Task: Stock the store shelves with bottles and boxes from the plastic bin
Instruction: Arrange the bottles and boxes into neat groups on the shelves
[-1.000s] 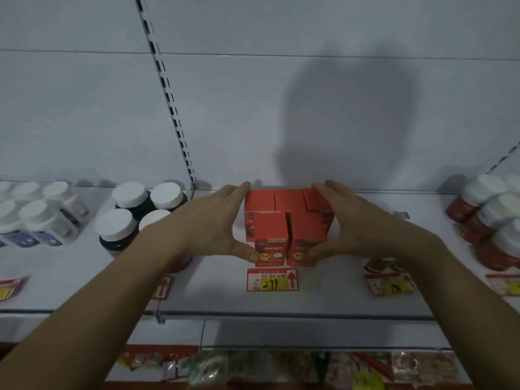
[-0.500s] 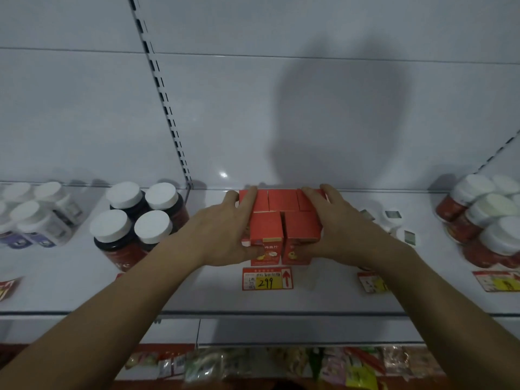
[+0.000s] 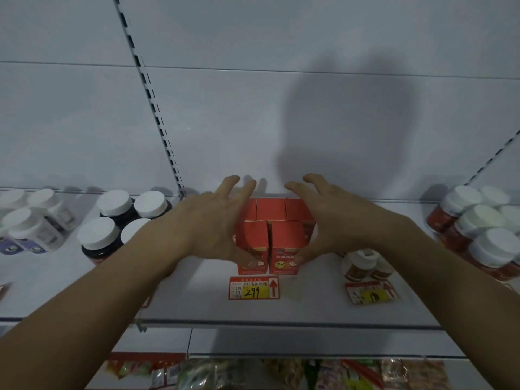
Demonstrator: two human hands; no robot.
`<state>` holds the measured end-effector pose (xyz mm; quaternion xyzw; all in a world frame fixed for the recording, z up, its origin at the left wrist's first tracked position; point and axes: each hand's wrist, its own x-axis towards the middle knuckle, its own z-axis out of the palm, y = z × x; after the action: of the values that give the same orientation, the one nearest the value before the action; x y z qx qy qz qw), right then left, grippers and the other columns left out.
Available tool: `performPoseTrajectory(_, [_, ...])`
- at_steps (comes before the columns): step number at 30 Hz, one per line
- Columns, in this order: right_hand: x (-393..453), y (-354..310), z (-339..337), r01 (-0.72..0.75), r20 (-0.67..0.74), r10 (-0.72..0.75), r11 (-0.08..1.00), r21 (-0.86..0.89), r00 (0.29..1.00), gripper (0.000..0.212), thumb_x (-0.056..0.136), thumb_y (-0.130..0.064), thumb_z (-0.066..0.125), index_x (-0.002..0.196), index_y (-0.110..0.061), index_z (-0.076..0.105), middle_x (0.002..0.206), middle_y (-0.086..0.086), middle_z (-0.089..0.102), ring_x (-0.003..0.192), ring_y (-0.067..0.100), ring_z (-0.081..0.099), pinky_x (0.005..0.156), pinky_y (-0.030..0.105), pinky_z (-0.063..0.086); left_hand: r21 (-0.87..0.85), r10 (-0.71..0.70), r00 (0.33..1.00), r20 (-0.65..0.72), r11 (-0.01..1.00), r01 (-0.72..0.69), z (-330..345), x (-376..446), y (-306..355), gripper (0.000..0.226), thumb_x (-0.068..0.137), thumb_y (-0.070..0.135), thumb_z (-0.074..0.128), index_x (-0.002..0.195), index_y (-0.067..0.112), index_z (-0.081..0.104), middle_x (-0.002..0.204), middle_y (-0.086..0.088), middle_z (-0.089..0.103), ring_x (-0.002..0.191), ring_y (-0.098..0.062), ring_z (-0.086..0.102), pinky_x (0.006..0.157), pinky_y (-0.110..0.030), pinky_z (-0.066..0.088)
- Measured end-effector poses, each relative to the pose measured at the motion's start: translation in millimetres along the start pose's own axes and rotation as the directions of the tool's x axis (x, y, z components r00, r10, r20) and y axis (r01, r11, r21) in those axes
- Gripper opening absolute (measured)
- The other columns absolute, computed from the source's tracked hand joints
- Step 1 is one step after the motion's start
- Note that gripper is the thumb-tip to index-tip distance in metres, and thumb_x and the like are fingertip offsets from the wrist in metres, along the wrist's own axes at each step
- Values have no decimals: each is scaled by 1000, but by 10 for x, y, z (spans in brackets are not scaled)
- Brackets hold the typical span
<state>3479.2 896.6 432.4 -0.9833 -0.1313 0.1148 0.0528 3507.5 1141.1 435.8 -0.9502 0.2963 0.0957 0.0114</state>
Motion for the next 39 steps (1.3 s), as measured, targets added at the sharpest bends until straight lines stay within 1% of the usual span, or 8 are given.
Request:
performPoseTrajectory(4, [-250,17,126,102,-244,-71,988,116,967,87,66,-71,78,137,-40,39,134,-11,33,108,11,52,88,27,49,-176,-32,913,-406,983,-44,158,-455,6,83,72,80,55,141,38,40,129,11,40,88,-12,63,73,-35,57])
performPoseTrajectory(6, [-256,27,248,141,-267,-96,978,155,959,70,70,-66,77,128,-39,47,126,-14,38,101,8,55,85,27,51,-250,-35,885,-465,964,-93,332,-473,27,65,76,72,57,128,33,55,114,14,45,79,-5,57,68,-30,55])
performPoseTrajectory(9, [-193,64,389,164,-298,-111,973,161,948,56,76,-59,74,123,-34,56,121,-12,45,101,8,55,90,32,54,-293,-3,884,-467,944,-151,579,-333,21,55,81,60,62,125,26,64,114,13,52,86,-2,57,74,-22,54])
performPoseTrajectory(13, [-177,29,555,196,-343,-104,950,245,934,44,82,-47,76,120,-33,59,116,-14,47,92,3,54,83,20,49,-312,-5,853,-521,932,-185,767,-217,91,38,81,34,78,116,20,71,117,9,57,87,1,50,82,-8,42])
performPoseTrajectory(20, [-131,-111,806,292,-547,-71,898,328,834,31,80,-29,83,103,-19,64,108,-7,54,87,7,59,78,27,59,-365,-63,833,-549,915,-171,840,-266,59,38,83,40,67,114,18,71,121,3,61,86,-8,60,78,-30,60])
performPoseTrajectory(30, [-44,-444,835,296,-521,-78,889,350,850,28,86,-35,77,102,-18,61,110,-9,52,93,9,59,83,29,58,-317,-91,832,-547,942,-106,864,-454,-168,48,85,51,55,114,16,69,119,5,59,88,-12,61,76,-33,60])
performPoseTrajectory(36, [-109,-75,374,222,-579,-50,947,231,814,44,85,-56,64,116,-24,64,113,-6,59,103,11,52,89,25,39,-136,56,836,-545,979,-154,671,-396,-118,58,87,67,56,125,24,59,124,5,56,115,-20,50,91,-45,48])
performPoseTrajectory(39, [80,281,161,56,-313,8,979,195,950,76,78,-63,73,140,-27,48,141,-6,49,128,16,45,104,31,35,-96,153,839,-522,967,-235,497,-271,6,65,85,70,56,133,26,51,135,4,49,127,-22,44,97,-49,42])
